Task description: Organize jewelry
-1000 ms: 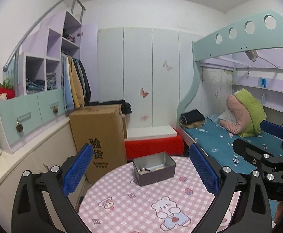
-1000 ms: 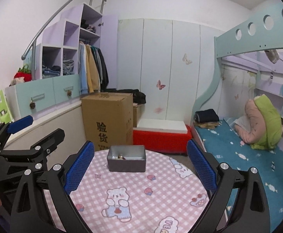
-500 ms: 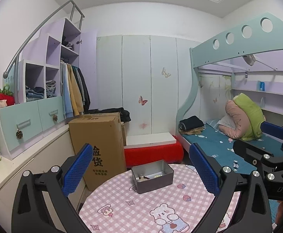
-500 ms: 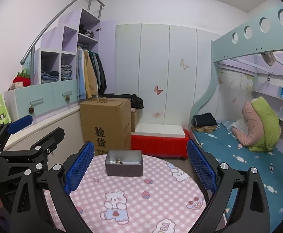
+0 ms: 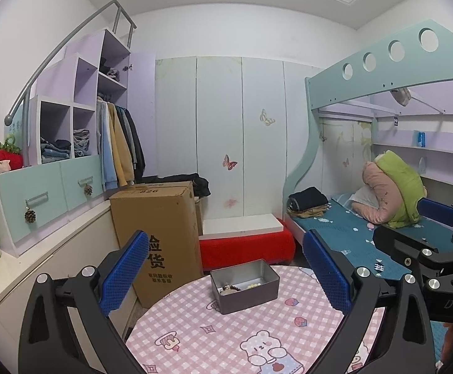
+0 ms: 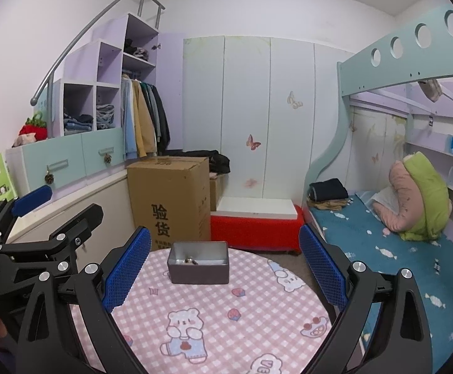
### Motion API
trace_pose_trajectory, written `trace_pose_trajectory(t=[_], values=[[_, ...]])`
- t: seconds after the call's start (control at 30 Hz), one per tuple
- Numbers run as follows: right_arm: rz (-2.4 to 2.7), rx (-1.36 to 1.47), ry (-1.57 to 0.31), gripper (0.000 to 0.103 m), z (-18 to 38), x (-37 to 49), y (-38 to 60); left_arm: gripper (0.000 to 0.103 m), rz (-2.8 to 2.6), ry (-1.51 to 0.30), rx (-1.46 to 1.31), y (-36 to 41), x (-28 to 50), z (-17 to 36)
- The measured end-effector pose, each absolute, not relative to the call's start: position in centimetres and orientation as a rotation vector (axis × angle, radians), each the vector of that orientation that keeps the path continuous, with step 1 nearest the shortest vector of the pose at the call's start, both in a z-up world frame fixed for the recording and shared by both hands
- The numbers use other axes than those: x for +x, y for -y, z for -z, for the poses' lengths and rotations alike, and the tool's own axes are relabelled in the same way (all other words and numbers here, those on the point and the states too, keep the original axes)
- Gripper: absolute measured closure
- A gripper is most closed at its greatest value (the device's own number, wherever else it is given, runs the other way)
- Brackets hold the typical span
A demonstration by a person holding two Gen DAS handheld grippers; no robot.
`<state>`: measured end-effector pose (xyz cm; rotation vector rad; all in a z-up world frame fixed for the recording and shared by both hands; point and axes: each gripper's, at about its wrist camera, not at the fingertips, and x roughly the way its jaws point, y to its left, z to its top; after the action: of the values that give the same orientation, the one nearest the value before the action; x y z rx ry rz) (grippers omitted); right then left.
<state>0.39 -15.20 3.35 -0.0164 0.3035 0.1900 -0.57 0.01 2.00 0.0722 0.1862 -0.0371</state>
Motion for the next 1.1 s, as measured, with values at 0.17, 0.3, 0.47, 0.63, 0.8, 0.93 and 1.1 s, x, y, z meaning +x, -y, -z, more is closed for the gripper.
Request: trace_pose_trajectory(t=[0.17, 0.3, 0.47, 0.63, 0.8, 0.93, 1.1], values=[[-0.190, -0.012, -0.307, 0.010, -3.30, 0.82, 15.03, 0.007, 0.036, -0.185, 0.076, 0.07, -0.58, -1.97], [-0.191, -0.011, -0.309, 0.010, -3.28, 0.85, 15.04, 0.007, 0.035, -0.185, 0.078, 0.06, -0.59, -1.99], [-0.191, -0.010, -0.310, 0.010, -3.19, 0.85, 14.96, 0.007, 0.036, -0.187, 0.076, 0.06, -0.59, -1.98], [-0.192, -0.007, -0.313, 0.010, -2.98, 0.95, 14.86, 0.007, 0.036, -0.188, 0.077, 0.06, -0.57, -1.86], [-0.193, -0.004, -0.317, 0.010, -2.58, 0.87, 14.61, 0.007, 0.035, -0.190, 0.079, 0.07, -0.50, -1.76], [-0.194, -0.005, -0.317, 0.010, -2.46, 0.85, 14.55, 0.007, 0.033, -0.191, 0.079, 0.07, -0.48, -1.76], [-0.192, -0.004, -0.318, 0.010, -2.42, 0.81, 14.42, 0.007, 0.031, -0.189, 0.083, -0.03, -0.56, -1.53]])
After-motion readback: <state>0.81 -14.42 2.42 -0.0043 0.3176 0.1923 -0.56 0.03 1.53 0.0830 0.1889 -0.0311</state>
